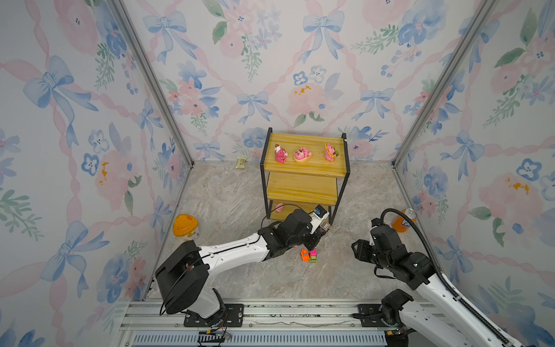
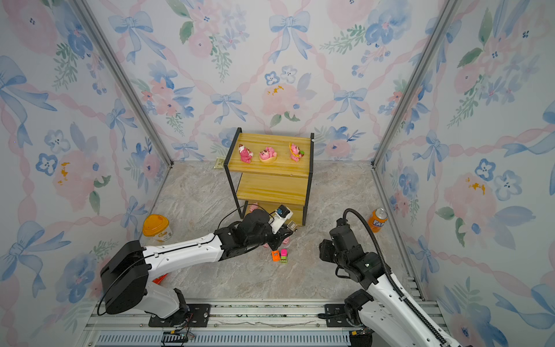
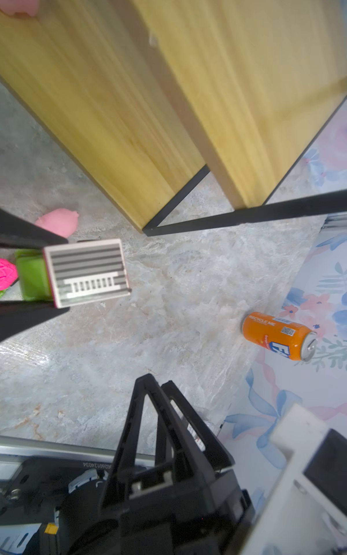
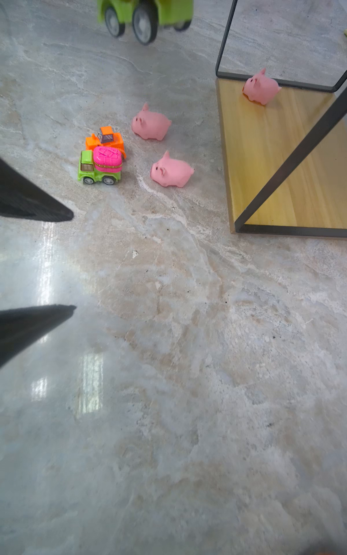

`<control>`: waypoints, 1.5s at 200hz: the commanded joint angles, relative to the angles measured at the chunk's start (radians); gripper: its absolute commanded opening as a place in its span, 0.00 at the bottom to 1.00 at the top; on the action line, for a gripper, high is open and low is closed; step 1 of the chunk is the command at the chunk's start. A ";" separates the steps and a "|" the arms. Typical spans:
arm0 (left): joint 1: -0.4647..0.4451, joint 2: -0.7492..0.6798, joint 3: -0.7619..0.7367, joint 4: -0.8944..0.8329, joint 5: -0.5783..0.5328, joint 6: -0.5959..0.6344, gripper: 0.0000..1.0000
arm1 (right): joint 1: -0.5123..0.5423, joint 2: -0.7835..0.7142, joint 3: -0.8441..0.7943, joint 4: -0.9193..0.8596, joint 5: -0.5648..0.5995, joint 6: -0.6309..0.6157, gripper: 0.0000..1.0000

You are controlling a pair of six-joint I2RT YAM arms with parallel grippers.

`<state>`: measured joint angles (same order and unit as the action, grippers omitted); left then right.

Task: Place and organize the plastic toys onto the shelf
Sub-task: 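Close the left gripper on the green truck with grey roof, then lift the green truck with the left gripper up toward the middle shelf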

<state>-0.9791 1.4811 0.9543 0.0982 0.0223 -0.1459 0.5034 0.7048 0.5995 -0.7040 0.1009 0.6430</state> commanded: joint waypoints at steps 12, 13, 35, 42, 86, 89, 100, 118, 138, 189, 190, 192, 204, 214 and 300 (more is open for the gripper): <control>0.014 -0.018 0.057 -0.052 -0.115 0.036 0.16 | -0.015 -0.013 -0.003 -0.023 -0.001 -0.011 0.48; 0.016 -0.018 0.059 -0.052 -0.114 0.037 0.16 | -0.015 -0.013 -0.003 -0.024 0.000 -0.012 0.48; 0.047 0.011 0.114 -0.051 -0.129 0.047 0.15 | -0.016 -0.019 -0.003 -0.026 -0.001 -0.042 0.48; 0.057 0.022 0.128 -0.051 -0.135 0.049 0.15 | -0.017 -0.021 -0.006 -0.026 0.000 -0.042 0.48; 0.107 0.059 0.158 0.026 -0.146 0.044 0.15 | -0.020 -0.046 -0.017 -0.035 0.002 -0.032 0.48; 0.109 0.060 0.157 0.033 -0.143 0.042 0.15 | -0.020 -0.048 -0.018 -0.036 0.002 -0.031 0.48; 0.115 0.068 0.157 0.057 -0.139 0.037 0.15 | -0.022 -0.051 -0.019 -0.035 0.002 -0.031 0.48; 0.118 0.086 0.164 0.076 -0.140 0.036 0.15 | -0.022 -0.051 -0.017 -0.040 0.002 -0.031 0.48; 0.118 0.104 0.177 0.088 -0.142 0.036 0.15 | -0.022 -0.054 -0.014 -0.043 0.002 -0.032 0.48; 0.116 0.134 0.208 0.084 -0.157 0.041 0.16 | -0.024 -0.057 -0.014 -0.045 0.002 -0.034 0.48; 0.116 0.135 0.208 0.084 -0.157 0.041 0.16 | -0.024 -0.057 -0.014 -0.045 0.002 -0.034 0.48; 0.115 0.136 0.210 0.084 -0.157 0.041 0.16 | -0.025 -0.057 -0.014 -0.045 0.002 -0.034 0.48; 0.114 0.146 0.220 0.080 -0.156 0.043 0.16 | -0.026 -0.056 -0.014 -0.045 0.002 -0.037 0.48; 0.114 0.155 0.230 0.080 -0.157 0.044 0.16 | -0.025 -0.054 -0.012 -0.043 0.001 -0.038 0.48; 0.105 0.237 0.303 0.054 -0.159 0.059 0.15 | -0.036 -0.048 -0.011 -0.042 -0.004 -0.049 0.48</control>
<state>-0.8684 1.6962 1.2274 0.1589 -0.1246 -0.1074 0.4820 0.6594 0.5957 -0.7250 0.1005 0.6113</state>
